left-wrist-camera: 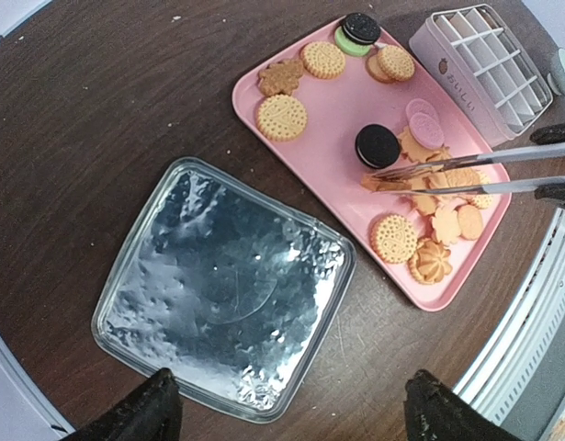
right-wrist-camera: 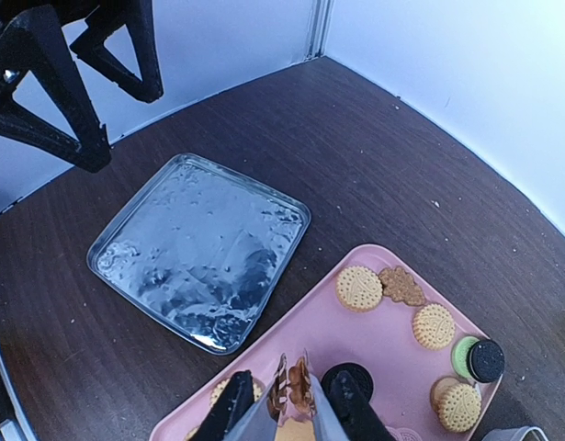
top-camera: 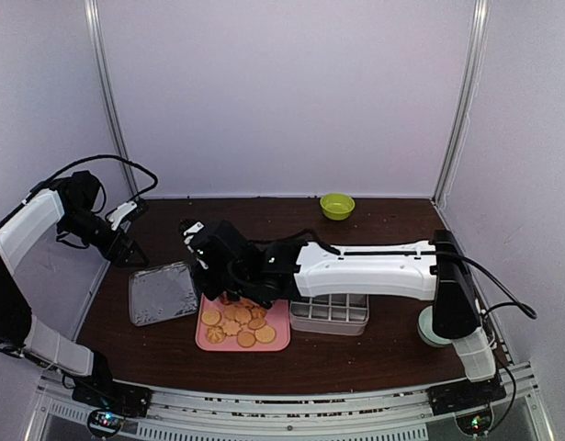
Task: Pack the cookies
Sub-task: Pick up the fake cookies from the plate, then place the fake cookies in the empty pocket of the box.
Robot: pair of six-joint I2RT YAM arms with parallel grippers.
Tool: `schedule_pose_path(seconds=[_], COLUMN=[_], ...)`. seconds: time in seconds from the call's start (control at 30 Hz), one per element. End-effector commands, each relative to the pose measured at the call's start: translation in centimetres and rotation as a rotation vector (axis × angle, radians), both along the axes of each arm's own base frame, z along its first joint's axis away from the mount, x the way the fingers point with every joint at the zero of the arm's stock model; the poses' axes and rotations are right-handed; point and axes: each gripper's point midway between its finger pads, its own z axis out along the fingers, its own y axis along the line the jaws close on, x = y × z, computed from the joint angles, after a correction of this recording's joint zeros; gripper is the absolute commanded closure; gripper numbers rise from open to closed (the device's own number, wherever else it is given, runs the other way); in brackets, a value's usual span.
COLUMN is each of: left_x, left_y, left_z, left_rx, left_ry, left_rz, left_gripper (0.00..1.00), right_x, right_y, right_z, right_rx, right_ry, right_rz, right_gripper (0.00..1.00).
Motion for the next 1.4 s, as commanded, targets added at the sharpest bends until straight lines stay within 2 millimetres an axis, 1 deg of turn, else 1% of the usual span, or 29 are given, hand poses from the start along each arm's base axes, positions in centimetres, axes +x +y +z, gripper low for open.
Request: schedule_pose_path(seconds=[0.0, 0.13, 0.23, 0.33, 0.43, 0.5, 0.6, 0.67, 0.77, 0.87, 0.97, 1.07, 1.37], left_x=[0.5, 0.5, 0.4, 0.5, 0.5, 0.6, 0.5, 0.5, 0.5, 0.4, 0.4, 0.5, 0.3], left_y=[-0.1, -0.3, -0.3, -0.3, -0.3, -0.4, -0.3, -0.3, -0.3, -0.4, -0.4, -0.5, -0.6], left_z=[0.9, 1.0, 1.1, 1.2, 1.3, 1.4, 1.4, 1.5, 1.5, 1.5, 1.6, 1.5, 1.5], left_rx=[-0.028, -0.037, -0.038, -0.039, -0.039, -0.039, -0.035, -0.035, -0.038, -0.040, -0.045, -0.049, -0.055], left_ry=[-0.018, -0.016, -0.014, -0.017, -0.020, -0.021, -0.021, -0.023, -0.022, -0.020, -0.017, -0.010, -0.006], left_rz=[-0.002, -0.008, -0.010, -0.010, -0.011, -0.013, -0.012, -0.011, -0.012, -0.013, -0.013, -0.013, -0.017], left_gripper=[0.14, 0.14, 0.15, 0.15, 0.15, 0.15, 0.15, 0.15, 0.15, 0.15, 0.15, 0.16, 0.16], right_x=[1.2, 1.9, 2.3, 2.9, 3.6, 4.1, 4.9, 5.5, 5.8, 5.7, 5.4, 5.1, 4.5], right_y=[-0.4, -1.4, -2.7, -4.6, -7.1, -9.0, -12.1, -14.3, -16.8, -18.8, -20.2, -21.1, -22.8], right_z=[3.5, 5.9, 8.0, 10.2, 11.7, 11.9, 11.7, 10.7, 9.7, 9.2, 8.8, 8.6, 7.8], right_rx=[0.091, 0.182, 0.245, 0.301, 0.340, 0.347, 0.333, 0.314, 0.297, 0.287, 0.280, 0.276, 0.274], right_ry=[-0.005, 0.020, 0.031, 0.027, 0.021, 0.013, -0.004, -0.007, -0.008, -0.012, -0.014, -0.016, -0.010], right_rz=[-0.024, -0.029, -0.034, -0.050, -0.082, -0.109, -0.170, -0.215, -0.261, -0.293, -0.318, -0.333, -0.362], right_gripper=[0.91, 0.94, 0.96, 0.97, 0.98, 0.98, 0.99, 0.99, 0.99, 0.99, 1.00, 0.99, 1.00])
